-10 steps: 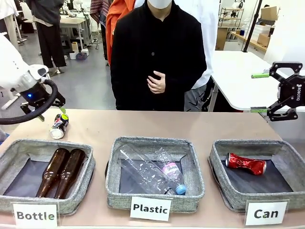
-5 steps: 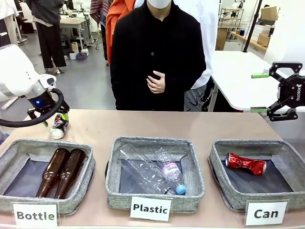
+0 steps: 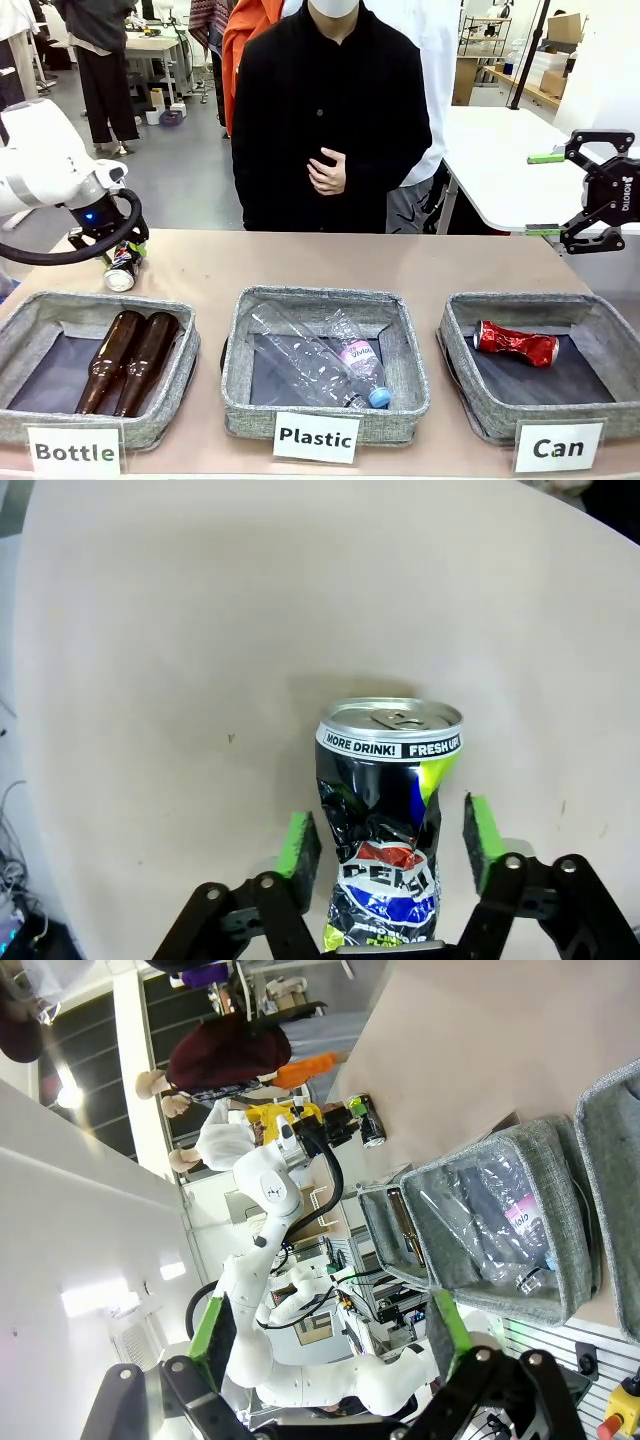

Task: Sort the can waste into the basket.
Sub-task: Pick up the can waste from the table and place it in the right Fabric basket.

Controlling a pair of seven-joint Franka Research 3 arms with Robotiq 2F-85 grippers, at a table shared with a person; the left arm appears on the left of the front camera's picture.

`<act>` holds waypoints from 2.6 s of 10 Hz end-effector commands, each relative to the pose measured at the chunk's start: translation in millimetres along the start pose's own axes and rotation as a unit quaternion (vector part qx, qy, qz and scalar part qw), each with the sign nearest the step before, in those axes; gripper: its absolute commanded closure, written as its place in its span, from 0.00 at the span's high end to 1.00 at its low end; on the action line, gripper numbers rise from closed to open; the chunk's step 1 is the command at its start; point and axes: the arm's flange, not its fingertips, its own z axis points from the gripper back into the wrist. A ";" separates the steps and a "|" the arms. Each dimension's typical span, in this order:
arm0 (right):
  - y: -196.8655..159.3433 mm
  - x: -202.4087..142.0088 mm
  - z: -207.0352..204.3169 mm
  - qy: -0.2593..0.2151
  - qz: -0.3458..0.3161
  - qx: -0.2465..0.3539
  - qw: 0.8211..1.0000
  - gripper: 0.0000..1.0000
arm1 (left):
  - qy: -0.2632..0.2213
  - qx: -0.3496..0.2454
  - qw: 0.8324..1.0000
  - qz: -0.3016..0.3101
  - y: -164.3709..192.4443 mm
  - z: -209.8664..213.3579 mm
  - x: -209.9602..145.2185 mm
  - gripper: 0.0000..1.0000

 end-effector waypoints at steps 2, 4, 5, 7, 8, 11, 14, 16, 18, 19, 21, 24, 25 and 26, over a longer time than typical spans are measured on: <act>0.2 -2.0 0.7 0.003 0.000 -0.001 1.000 1.00 | -0.001 0.046 0.999 0.009 -7.4 -6.4 4.7 0.00; 0.2 -2.0 0.7 0.003 0.000 -0.001 1.000 1.00 | -0.004 0.060 0.998 0.015 -7.3 -9.3 4.9 0.03; 0.2 -2.0 0.7 0.003 0.000 -0.001 1.000 1.00 | -0.004 0.060 0.998 0.018 -7.9 -9.3 4.3 0.00; 0.2 -2.0 0.7 0.003 0.000 -0.001 1.000 1.00 | -0.006 0.058 0.998 0.018 -8.0 -7.8 3.2 0.00; 0.2 -2.0 0.7 0.003 0.000 -0.001 1.000 1.00 | -0.012 0.057 0.998 0.018 -7.9 -2.3 -0.3 0.00; 0.2 -2.0 0.7 0.003 0.000 -0.001 1.000 1.00 | -0.034 -0.015 0.999 -0.034 -15.0 81.6 -59.6 0.00; 0.2 -2.0 0.7 0.003 0.000 -0.001 1.000 1.00 | -0.049 -0.071 0.986 -0.141 -19.1 151.3 -162.5 0.00; 0.2 -2.0 0.7 0.003 0.000 -0.001 1.000 1.00 | -0.018 -0.092 0.959 -0.268 -8.3 154.4 -211.5 0.00; 0.2 -2.0 0.7 0.003 0.000 -0.001 1.000 1.00 | -0.037 -0.080 0.975 -0.204 -31.1 160.4 -200.7 0.00; 0.2 -2.0 0.7 0.003 0.000 -0.001 1.000 1.00 | -0.037 -0.080 0.975 -0.204 -31.1 160.4 -200.7 0.00; 0.3 0.0 0.3 0.000 0.000 0.000 1.000 1.00 | -0.025 -0.085 0.969 -0.231 -22.9 153.7 -209.5 0.41; 13.0 -27.5 57.9 0.003 0.070 -0.125 0.990 1.00 | -0.080 -0.078 0.924 -0.366 -132.0 165.9 -218.5 0.41; 8.4 -35.5 89.4 -0.012 0.084 -0.142 0.986 1.00 | -0.107 -0.058 0.897 -0.424 -186.5 165.9 -219.9 0.41; 0.7 -43.4 121.8 -0.044 0.090 -0.150 0.984 1.00 | -0.113 -0.050 0.860 -0.494 -247.5 158.4 -220.5 0.41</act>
